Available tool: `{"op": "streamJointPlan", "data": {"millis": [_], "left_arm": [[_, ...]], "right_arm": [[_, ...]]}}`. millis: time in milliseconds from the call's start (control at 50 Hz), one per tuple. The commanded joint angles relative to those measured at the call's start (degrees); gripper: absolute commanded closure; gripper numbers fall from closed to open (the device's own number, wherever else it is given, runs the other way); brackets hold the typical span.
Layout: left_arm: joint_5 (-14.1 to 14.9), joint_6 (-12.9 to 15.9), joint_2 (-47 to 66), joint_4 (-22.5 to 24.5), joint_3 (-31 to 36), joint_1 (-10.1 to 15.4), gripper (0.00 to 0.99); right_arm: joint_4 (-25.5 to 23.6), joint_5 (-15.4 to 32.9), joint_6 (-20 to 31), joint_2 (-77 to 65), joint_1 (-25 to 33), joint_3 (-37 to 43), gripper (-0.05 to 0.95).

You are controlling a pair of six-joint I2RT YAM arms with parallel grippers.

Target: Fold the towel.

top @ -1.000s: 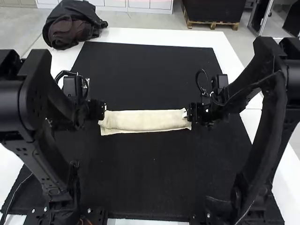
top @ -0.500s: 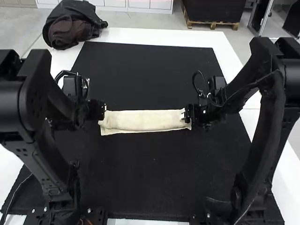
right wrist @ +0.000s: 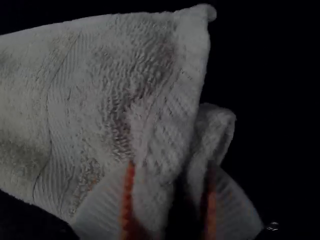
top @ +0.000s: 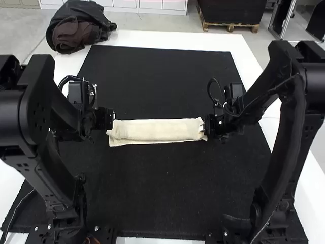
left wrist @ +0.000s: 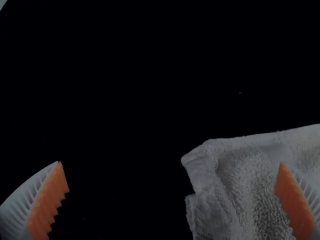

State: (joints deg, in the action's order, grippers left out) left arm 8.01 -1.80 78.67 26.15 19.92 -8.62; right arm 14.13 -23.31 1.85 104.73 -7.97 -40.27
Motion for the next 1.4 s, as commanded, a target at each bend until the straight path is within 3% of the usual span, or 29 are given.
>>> {"op": "streamJointPlan", "data": {"millis": [0,120,500,900,1120,1380], "left_arm": [[0.8,-0.8,-1.3,0.0,0.9,-0.4,0.03],[0.8,-0.9,-1.9,-0.3,1.1,-0.9,0.03],[1.7,-0.9,-2.4,-0.3,2.0,-5.0,0.03],[1.7,-0.9,-2.3,-0.9,2.1,-5.4,0.03],[1.6,-0.9,-2.3,-0.5,2.2,-5.4,0.03],[1.0,-0.9,-2.3,0.4,2.8,-5.4,0.03]], "right_arm": [[-0.8,-4.8,0.3,2.9,-1.8,0.9,0.92],[-1.6,-7.1,0.7,4.2,-1.3,1.0,0.92],[-4.2,-7.0,-0.9,-2.8,1.3,-1.0,0.92],[-9.7,-8.2,-2.0,-11.7,3.5,-4.6,0.92],[-12.5,-10.4,-4.1,-14.3,1.5,-6.6,0.92],[-12.6,-10.4,-6.0,-14.5,-5.6,-7.5,0.92]]}}
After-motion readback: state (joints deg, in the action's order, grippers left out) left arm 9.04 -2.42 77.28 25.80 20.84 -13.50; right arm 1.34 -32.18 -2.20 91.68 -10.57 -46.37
